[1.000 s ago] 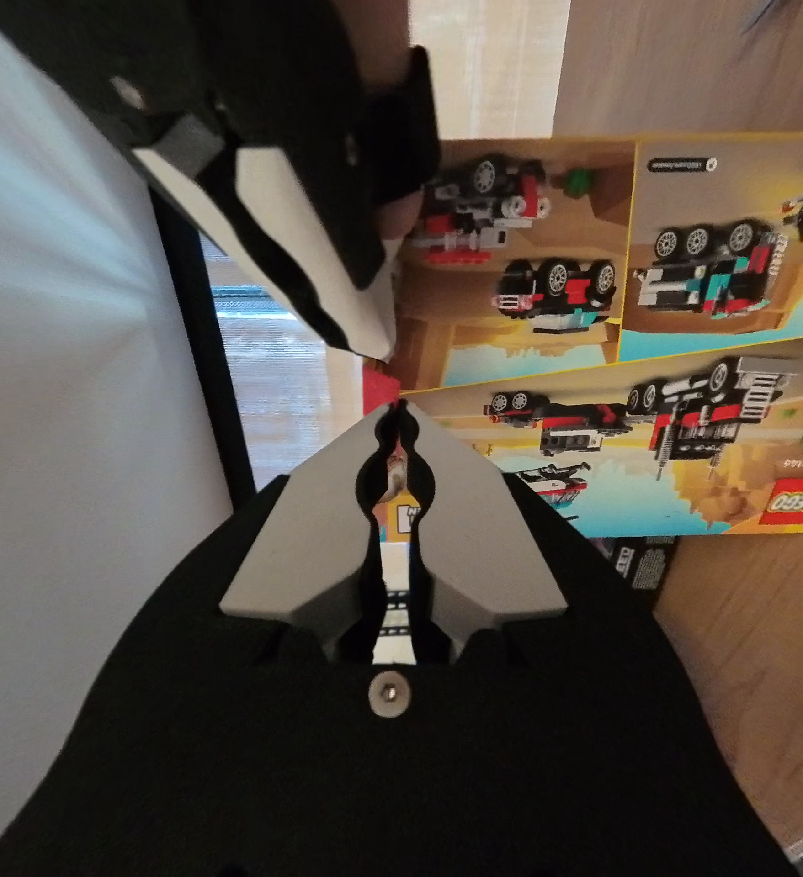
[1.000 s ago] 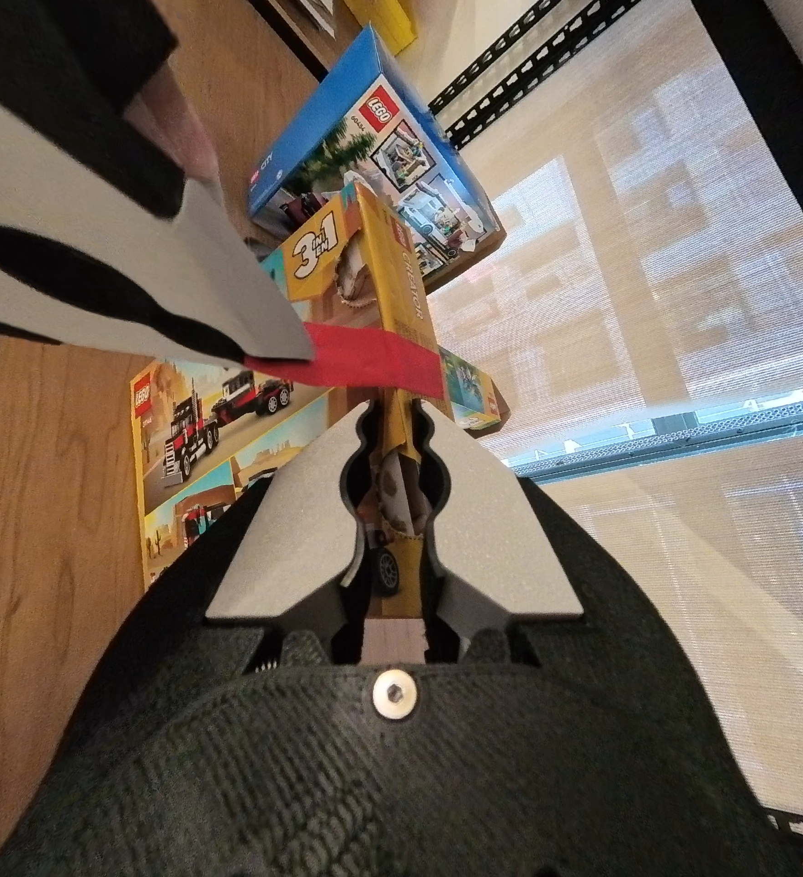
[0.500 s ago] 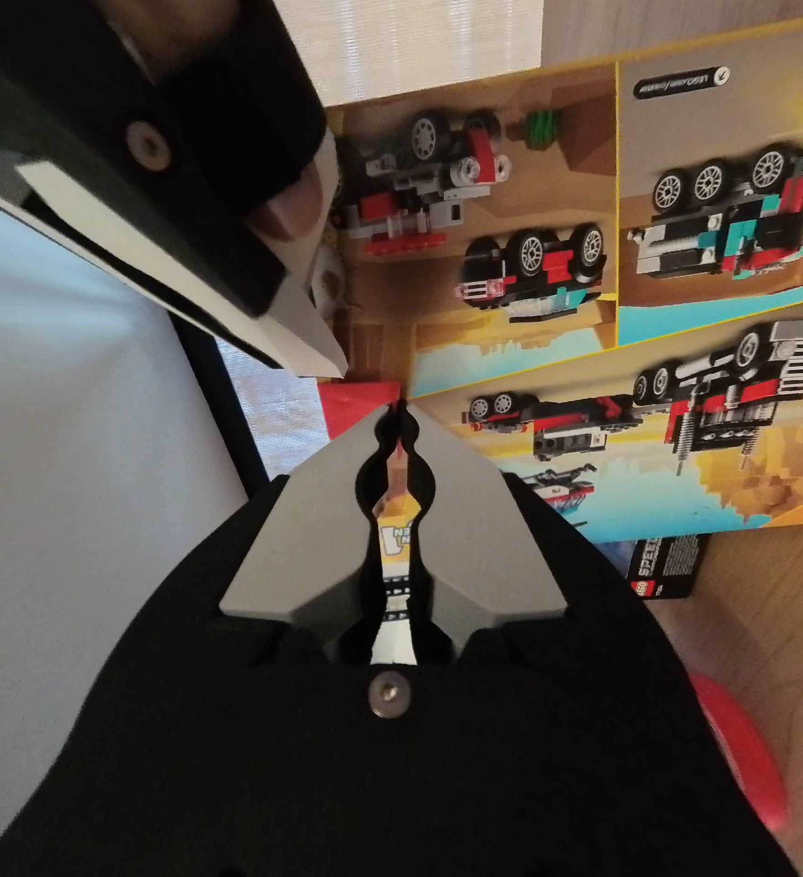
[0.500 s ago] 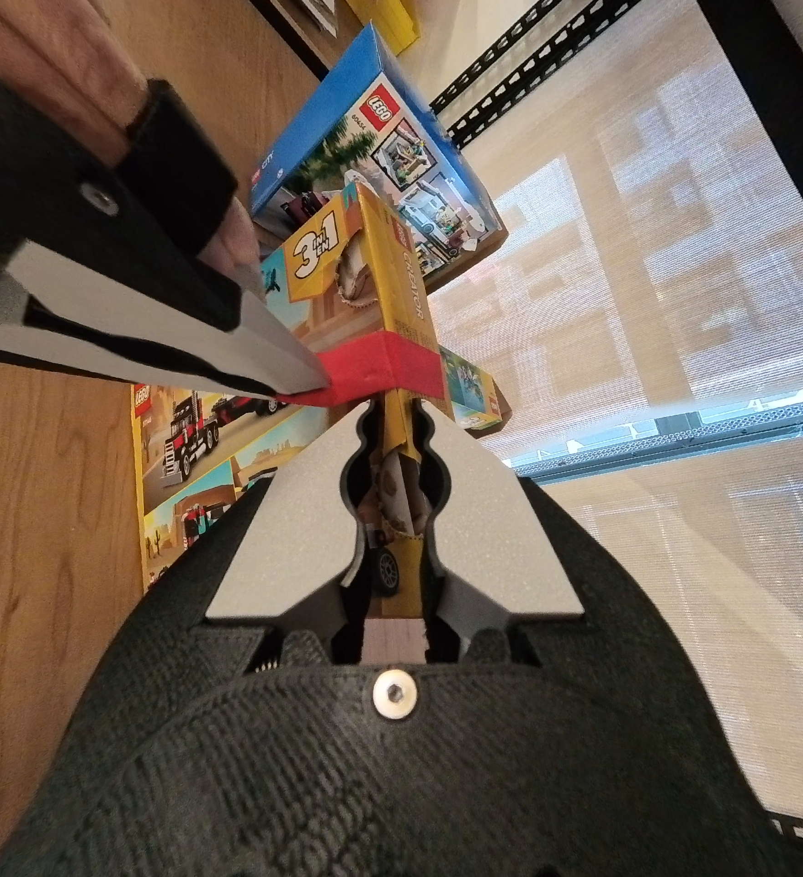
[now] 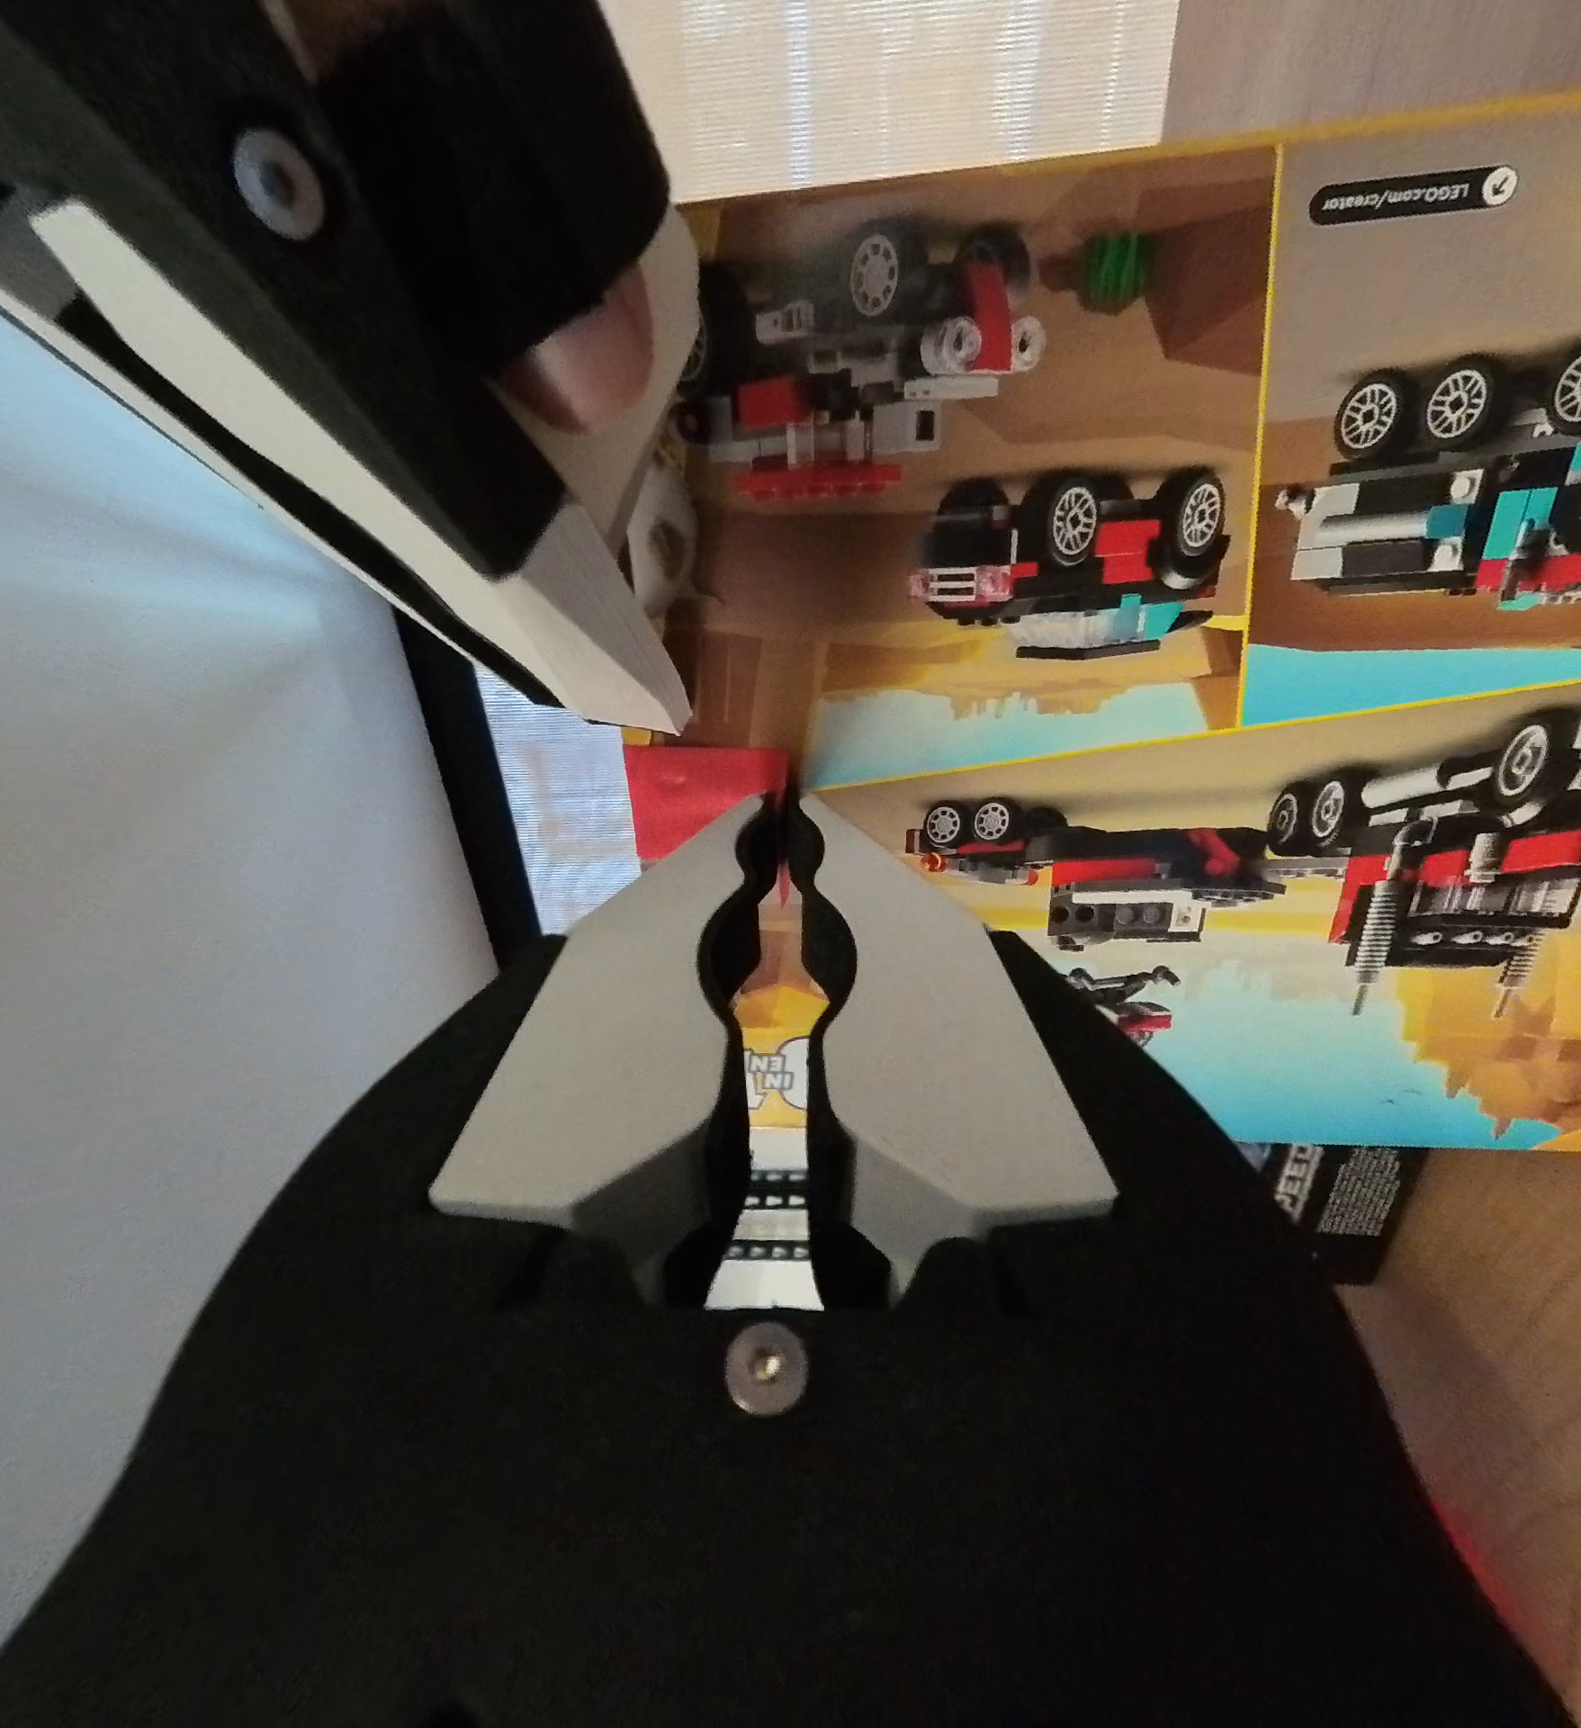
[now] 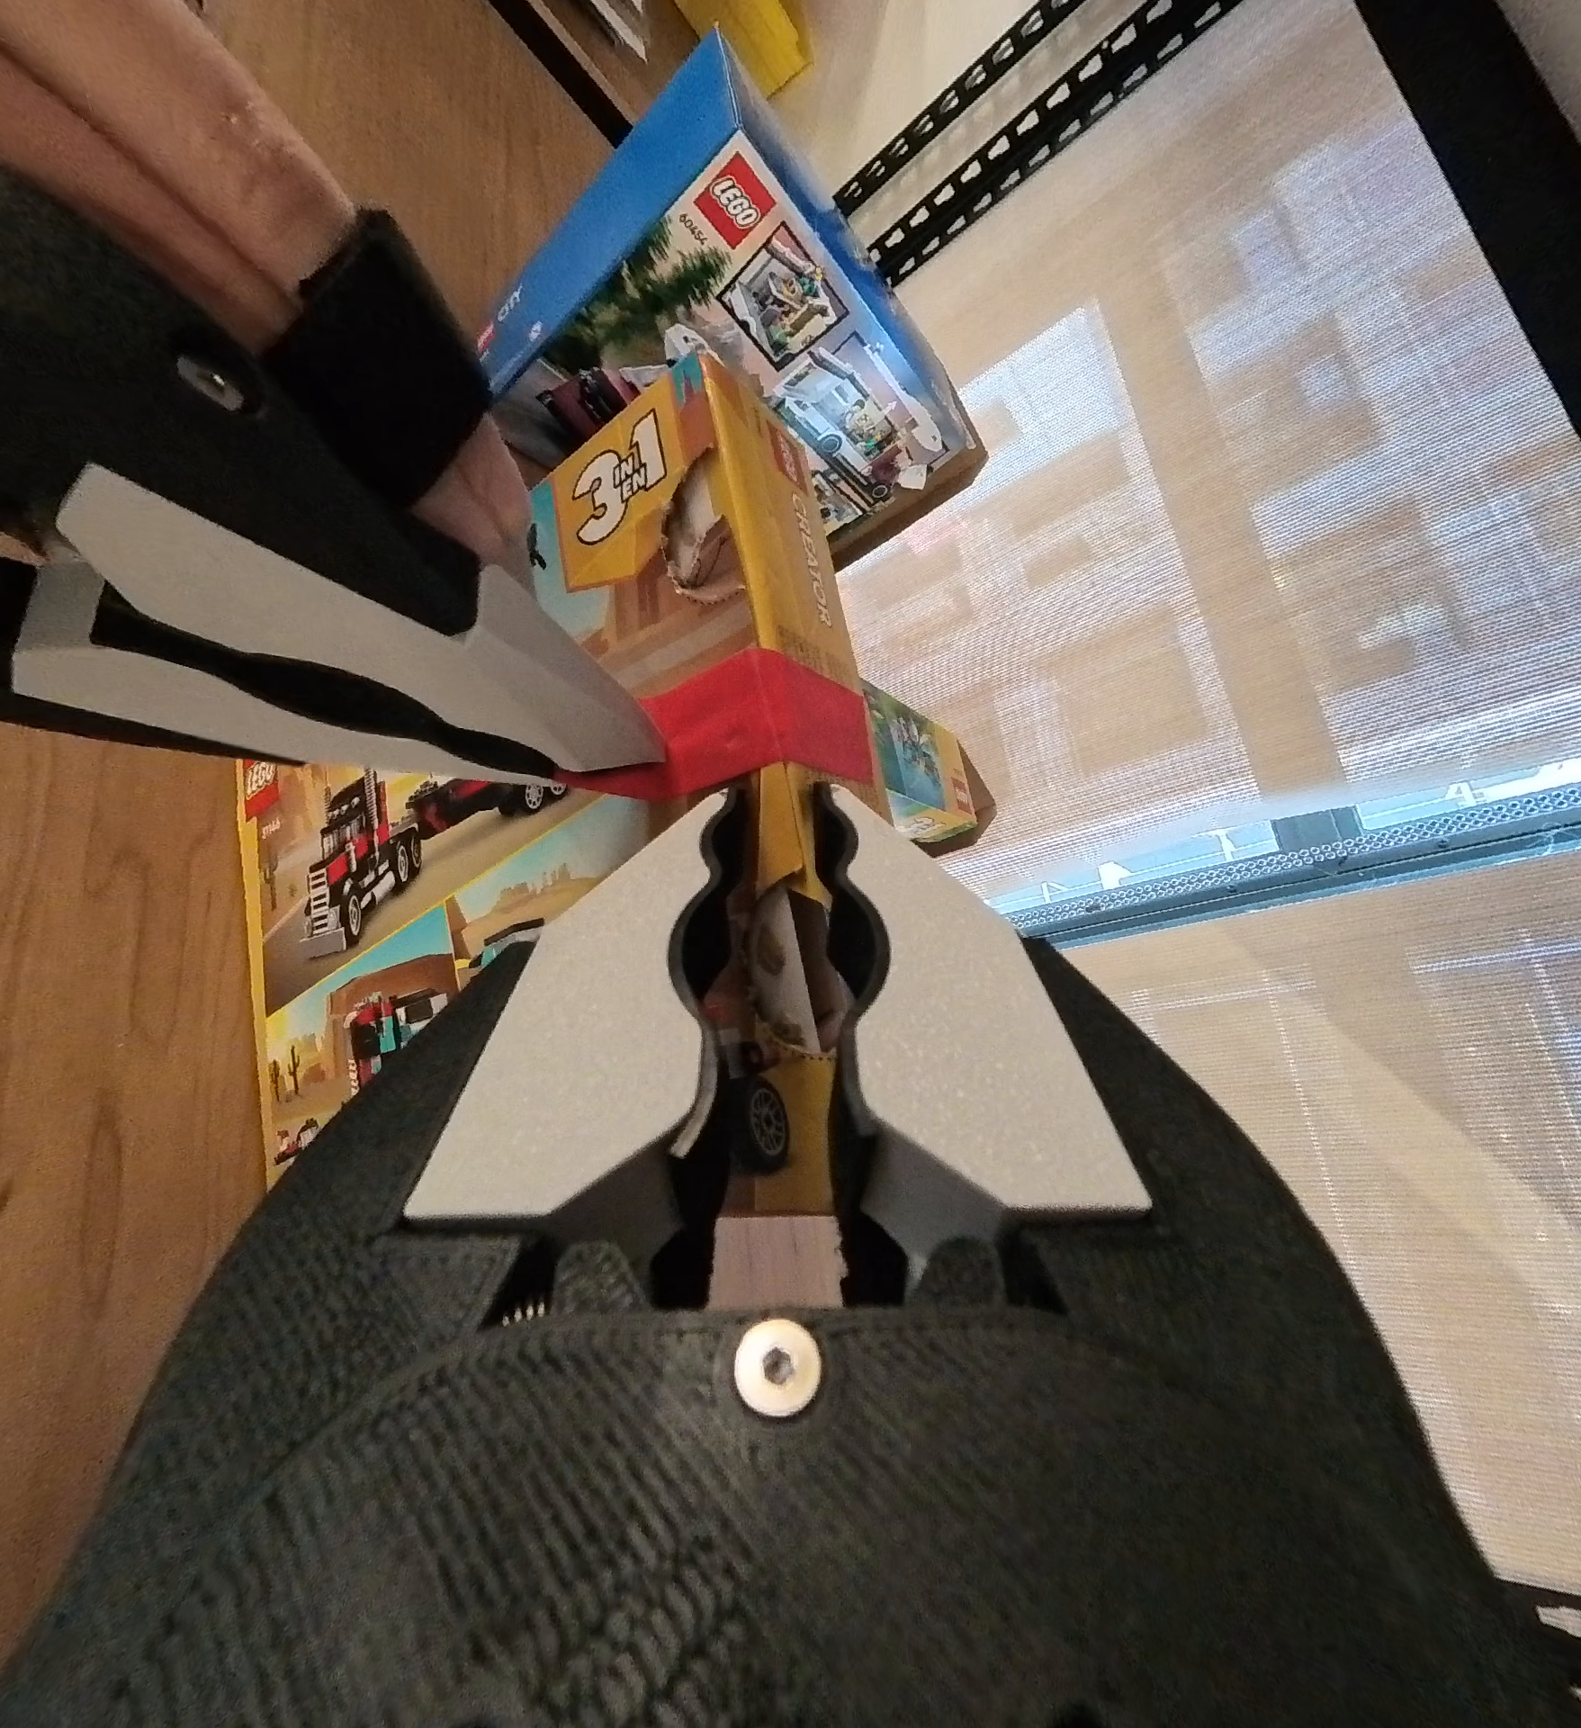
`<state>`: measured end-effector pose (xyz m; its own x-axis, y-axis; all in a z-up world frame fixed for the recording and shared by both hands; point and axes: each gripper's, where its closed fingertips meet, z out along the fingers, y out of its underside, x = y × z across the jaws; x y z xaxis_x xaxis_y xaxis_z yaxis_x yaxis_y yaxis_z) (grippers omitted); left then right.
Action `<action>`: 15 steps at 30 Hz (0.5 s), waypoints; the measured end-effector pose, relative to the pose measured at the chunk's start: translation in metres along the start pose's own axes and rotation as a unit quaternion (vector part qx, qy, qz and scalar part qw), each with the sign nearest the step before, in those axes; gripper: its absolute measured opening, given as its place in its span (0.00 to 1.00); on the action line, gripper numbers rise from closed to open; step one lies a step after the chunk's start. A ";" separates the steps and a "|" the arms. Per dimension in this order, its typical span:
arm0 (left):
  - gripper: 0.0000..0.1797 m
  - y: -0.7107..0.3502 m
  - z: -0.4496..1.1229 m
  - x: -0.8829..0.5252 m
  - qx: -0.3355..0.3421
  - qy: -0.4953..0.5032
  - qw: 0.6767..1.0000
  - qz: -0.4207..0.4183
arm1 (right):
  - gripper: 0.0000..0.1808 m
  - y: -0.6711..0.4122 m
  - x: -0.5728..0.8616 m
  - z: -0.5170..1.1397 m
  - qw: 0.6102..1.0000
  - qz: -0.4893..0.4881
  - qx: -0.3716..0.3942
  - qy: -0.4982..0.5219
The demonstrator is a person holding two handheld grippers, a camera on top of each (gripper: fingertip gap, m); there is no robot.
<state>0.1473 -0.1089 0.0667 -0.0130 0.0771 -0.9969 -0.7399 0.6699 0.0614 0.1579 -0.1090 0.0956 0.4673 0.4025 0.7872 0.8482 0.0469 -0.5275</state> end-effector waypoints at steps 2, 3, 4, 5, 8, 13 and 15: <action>0.00 0.000 -0.001 0.000 0.002 -0.003 1.000 0.004 | 0.08 0.000 0.000 0.000 1.000 0.000 0.000 0.000; 0.00 0.000 -0.001 0.006 0.003 0.016 1.000 0.005 | 0.08 0.000 0.000 0.000 1.000 0.000 0.000 0.000; 0.13 -0.002 -0.004 0.026 0.010 0.081 0.997 0.004 | 0.08 0.000 0.000 0.000 1.000 0.001 0.000 0.001; 0.19 -0.006 -0.006 0.037 0.016 0.110 0.994 -0.006 | 0.08 0.000 0.000 0.000 1.000 0.000 -0.001 0.003; 0.18 -0.006 -0.005 0.037 0.026 0.083 0.996 0.013 | 0.08 0.000 0.000 0.000 1.000 0.002 0.000 0.003; 0.17 -0.008 -0.013 0.043 0.046 0.146 0.985 -0.082 | 0.08 -0.001 0.000 0.000 1.000 0.002 0.004 0.000; 0.14 -0.009 -0.023 0.021 0.085 0.135 0.975 -0.154 | 0.08 -0.001 0.000 0.000 1.000 0.000 0.006 0.002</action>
<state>0.1385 -0.1301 0.0440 -0.0016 -0.3290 -0.9443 -0.6146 0.7453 -0.2586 0.1572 -0.1092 0.0960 0.4689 0.3989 0.7880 0.8450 0.0569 -0.5317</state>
